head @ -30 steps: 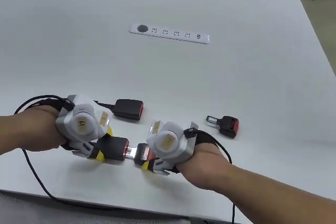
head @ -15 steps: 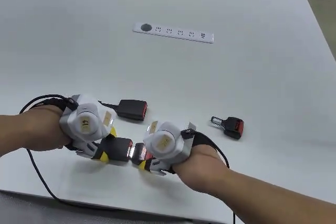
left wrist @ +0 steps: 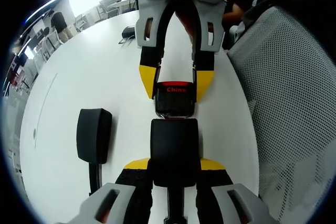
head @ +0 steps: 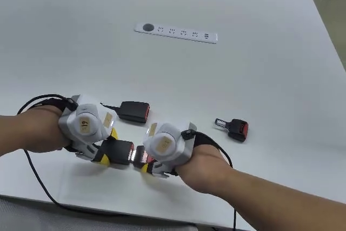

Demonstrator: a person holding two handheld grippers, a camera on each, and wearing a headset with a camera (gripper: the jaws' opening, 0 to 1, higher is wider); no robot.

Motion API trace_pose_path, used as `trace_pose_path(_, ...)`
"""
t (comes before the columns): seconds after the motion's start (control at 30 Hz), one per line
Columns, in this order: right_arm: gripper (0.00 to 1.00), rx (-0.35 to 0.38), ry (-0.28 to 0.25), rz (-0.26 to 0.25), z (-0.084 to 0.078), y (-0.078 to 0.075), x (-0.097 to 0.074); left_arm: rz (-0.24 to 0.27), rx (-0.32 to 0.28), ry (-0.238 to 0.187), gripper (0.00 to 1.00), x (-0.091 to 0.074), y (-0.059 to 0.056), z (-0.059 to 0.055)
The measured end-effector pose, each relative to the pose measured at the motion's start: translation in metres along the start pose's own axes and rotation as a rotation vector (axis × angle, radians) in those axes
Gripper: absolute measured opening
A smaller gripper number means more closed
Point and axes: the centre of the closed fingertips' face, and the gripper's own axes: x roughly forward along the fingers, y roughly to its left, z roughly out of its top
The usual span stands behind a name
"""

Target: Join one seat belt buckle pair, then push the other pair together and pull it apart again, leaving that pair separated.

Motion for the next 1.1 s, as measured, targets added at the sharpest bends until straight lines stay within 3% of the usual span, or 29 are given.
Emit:
trace_pose_path(0.23, 0.31, 0.019, -0.022, 0.01, -0.001, -0.001, -0.001, 0.012, -0.028, -0.018, 0.31, -0.003, -0.003, 0.001)
trace_pose_path(0.93, 0.33, 0.037, -0.03, 0.023, 0.002, 0.004, -0.001, -0.013, -0.032, 0.034, 0.32, 0.0, -0.001, -0.008)
trace_pose_path(1.1, 0.34, 0.045, -0.055, 0.026, 0.003, 0.005, -0.002, -0.016, -0.026, 0.035, 0.33, 0.001, 0.0, -0.009)
